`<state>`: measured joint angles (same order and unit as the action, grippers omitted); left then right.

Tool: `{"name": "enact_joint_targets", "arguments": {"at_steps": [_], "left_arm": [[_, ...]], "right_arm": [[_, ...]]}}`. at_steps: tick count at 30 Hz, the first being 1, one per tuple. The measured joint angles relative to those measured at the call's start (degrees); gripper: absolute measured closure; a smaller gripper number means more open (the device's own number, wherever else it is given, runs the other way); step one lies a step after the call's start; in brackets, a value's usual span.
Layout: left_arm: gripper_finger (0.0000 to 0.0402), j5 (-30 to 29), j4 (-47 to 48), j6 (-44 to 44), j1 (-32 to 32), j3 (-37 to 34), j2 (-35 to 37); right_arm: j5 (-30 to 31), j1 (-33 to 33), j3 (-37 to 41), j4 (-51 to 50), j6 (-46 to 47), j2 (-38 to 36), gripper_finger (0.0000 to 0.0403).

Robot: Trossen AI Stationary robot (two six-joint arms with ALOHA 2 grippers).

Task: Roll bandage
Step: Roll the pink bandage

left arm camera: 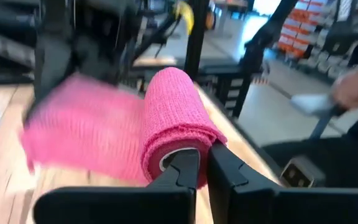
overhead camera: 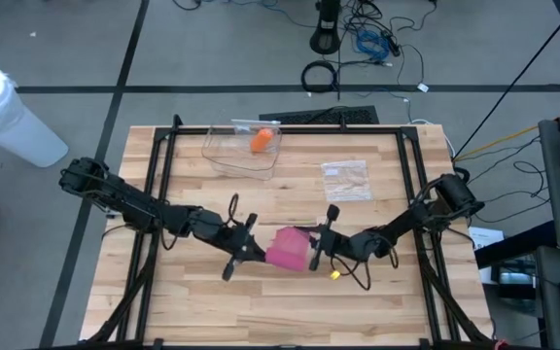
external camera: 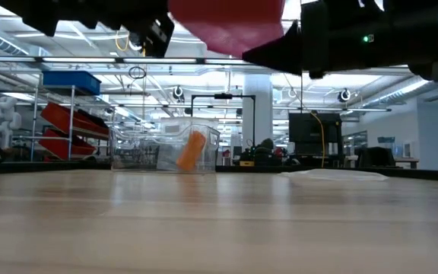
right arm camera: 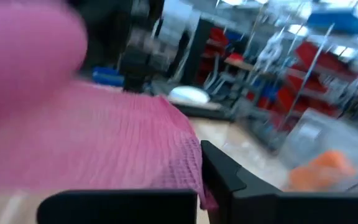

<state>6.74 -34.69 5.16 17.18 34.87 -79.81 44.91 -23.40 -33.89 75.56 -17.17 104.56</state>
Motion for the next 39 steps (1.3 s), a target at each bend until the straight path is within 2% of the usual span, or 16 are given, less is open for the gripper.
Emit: {"name": "enact_joint_targets", "arguments": {"at_steps": [5,11,16,23,33,36,39], "left_arm": [[0.0388,-0.7,6.0,0.0,-1.7,0.0,0.0],[0.0388,-0.8,8.0,-0.1,-3.2,0.0,0.0],[0.0388,-0.7,8.3,-1.5,-3.8,0.0,0.0],[0.0388,-0.8,8.5,-1.5,-4.0,0.0,0.0],[0.0388,-5.4,7.6,-5.2,-4.0,0.0,0.0],[0.0388,-5.7,6.2,-5.6,-4.0,0.0,0.0],[0.0388,-6.0,5.9,-6.9,-4.1,0.0,0.0]], "right_arm": [[0.1,-0.6,0.0,1.2,-10.7,-2.7,0.0403],[-1.5,-3.9,0.0,-0.8,-22.5,-6.1,0.0403],[-4.4,-4.5,-5.0,-11.7,-25.7,-6.4,0.0403],[-4.3,-4.8,-14.3,-28.6,-27.7,-6.4,0.0403],[-4.1,-7.2,-16.1,-37.8,-24.6,-6.4,0.0401],[-4.3,-7.2,-16.1,-40.5,-25.0,-6.4,0.0381],[-4.4,-7.2,-16.2,-42.1,-28.0,-6.4,0.0344]]}}
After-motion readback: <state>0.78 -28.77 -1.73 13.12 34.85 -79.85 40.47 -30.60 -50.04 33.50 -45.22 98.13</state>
